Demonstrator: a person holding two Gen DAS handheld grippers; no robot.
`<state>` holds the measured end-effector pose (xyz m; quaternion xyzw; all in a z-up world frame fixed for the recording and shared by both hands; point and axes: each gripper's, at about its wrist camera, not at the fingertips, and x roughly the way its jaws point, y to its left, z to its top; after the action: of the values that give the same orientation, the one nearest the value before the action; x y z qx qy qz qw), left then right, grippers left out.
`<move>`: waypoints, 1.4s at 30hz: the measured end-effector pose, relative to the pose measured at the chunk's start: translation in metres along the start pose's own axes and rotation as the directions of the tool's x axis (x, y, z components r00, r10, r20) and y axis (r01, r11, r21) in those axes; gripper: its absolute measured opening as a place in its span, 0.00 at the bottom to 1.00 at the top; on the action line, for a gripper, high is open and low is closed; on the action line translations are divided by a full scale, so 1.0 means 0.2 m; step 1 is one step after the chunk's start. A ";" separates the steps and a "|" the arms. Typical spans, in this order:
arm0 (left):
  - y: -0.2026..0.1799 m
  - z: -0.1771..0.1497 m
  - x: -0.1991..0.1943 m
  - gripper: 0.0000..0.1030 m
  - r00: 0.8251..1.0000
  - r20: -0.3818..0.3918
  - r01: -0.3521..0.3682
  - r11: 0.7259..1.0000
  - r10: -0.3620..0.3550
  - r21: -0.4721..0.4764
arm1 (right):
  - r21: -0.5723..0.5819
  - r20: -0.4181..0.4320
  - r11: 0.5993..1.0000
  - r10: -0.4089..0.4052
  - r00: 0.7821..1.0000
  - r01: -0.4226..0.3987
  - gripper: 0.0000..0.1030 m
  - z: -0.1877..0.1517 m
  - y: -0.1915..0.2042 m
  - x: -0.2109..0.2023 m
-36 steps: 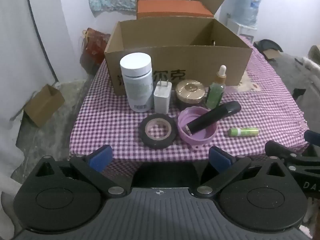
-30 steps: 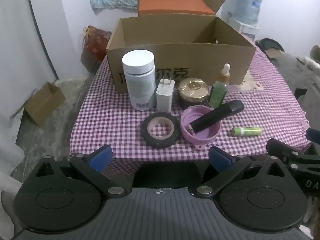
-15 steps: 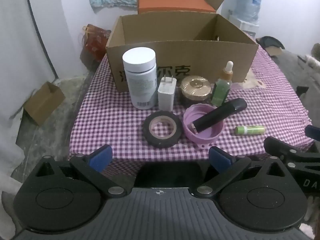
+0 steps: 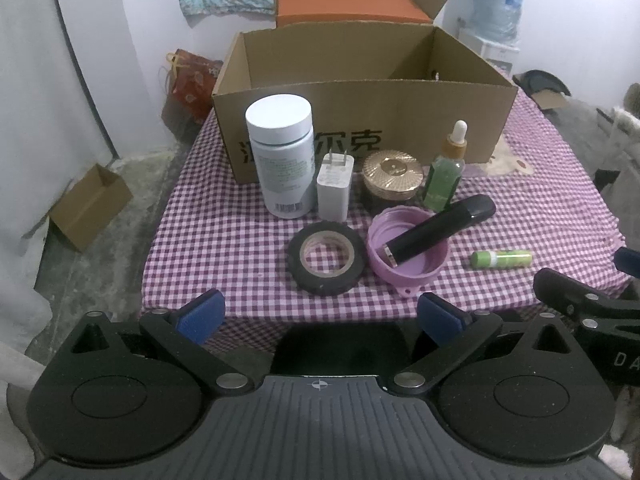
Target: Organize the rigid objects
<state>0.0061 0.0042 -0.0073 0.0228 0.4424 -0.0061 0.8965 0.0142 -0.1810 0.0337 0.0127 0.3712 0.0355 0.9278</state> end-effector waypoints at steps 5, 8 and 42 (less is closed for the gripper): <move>0.00 0.00 0.00 1.00 1.000 0.002 -0.003 1.000 0.003 0.004 | 0.000 0.003 1.000 -0.001 1.000 0.001 1.00 0.00 0.00 0.00; 0.00 0.00 0.00 1.00 1.000 0.002 -0.005 1.000 0.005 0.006 | 0.001 0.004 1.000 0.001 1.000 -0.001 1.00 0.00 0.00 0.00; 0.00 0.01 0.02 1.00 1.000 -0.009 -0.011 1.000 0.011 0.020 | -0.006 0.006 1.000 0.020 1.000 -0.020 1.00 0.00 0.01 0.02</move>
<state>0.0104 0.0046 -0.0099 0.0343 0.4462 -0.0057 0.8943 0.0175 -0.1794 0.0305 0.0140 0.3681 0.0459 0.9286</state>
